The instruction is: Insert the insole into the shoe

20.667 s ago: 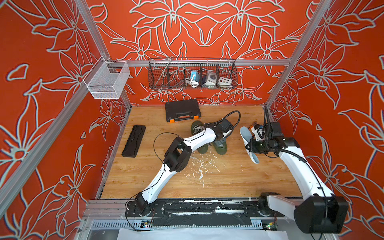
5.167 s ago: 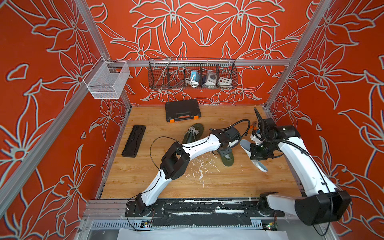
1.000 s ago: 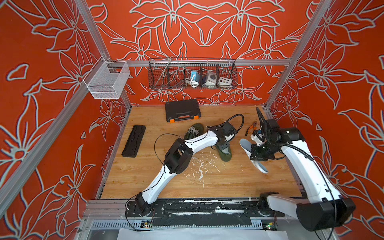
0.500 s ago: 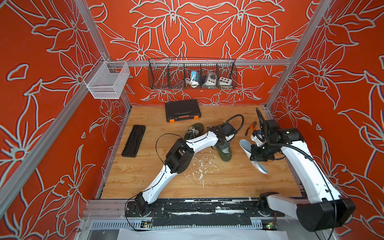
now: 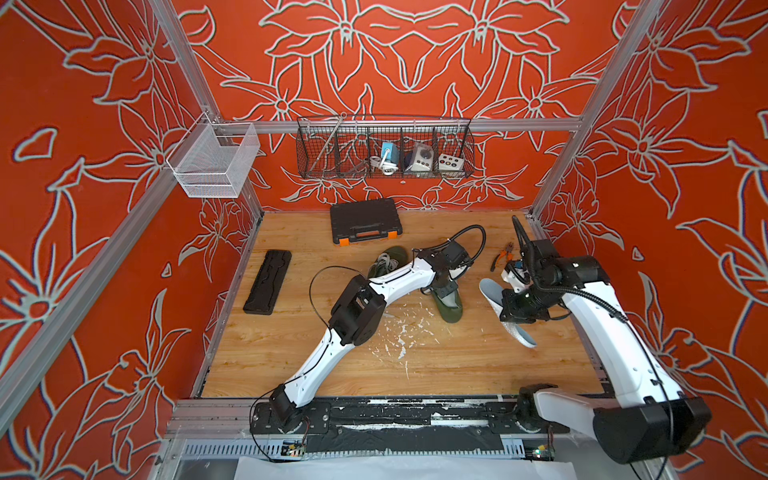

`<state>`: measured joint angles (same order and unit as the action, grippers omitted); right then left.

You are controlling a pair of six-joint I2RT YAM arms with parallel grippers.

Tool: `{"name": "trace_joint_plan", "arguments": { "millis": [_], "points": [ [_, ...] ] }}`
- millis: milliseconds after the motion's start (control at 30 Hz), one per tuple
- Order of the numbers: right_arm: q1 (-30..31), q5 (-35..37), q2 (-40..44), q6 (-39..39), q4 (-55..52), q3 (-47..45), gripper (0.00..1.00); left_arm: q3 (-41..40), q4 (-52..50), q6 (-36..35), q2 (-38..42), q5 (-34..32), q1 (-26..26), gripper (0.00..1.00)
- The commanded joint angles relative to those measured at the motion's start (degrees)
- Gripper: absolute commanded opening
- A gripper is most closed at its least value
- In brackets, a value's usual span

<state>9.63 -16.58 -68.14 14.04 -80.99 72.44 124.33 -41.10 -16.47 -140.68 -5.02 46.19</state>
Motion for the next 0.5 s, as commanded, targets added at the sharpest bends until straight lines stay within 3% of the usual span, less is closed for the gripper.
{"name": "trace_joint_plan", "arguments": {
  "millis": [0, 200, 467],
  "points": [
    [-0.31, -0.35, 0.96, -0.83, -1.26, -0.46, 0.0, 2.66, -5.84, -0.22, 2.33, -0.25, -0.73, 0.0],
    [-0.18, -1.08, 0.99, -0.97, -1.2, -1.15, 0.0, 3.51, -8.82, 0.6, 3.43, 0.15, -1.17, 0.0],
    [6.67, -0.78, -2.94, -1.97, -3.35, -2.63, 0.0, 6.56, -14.09, 5.5, 4.28, 10.32, -2.96, 0.0]
  ]
}}
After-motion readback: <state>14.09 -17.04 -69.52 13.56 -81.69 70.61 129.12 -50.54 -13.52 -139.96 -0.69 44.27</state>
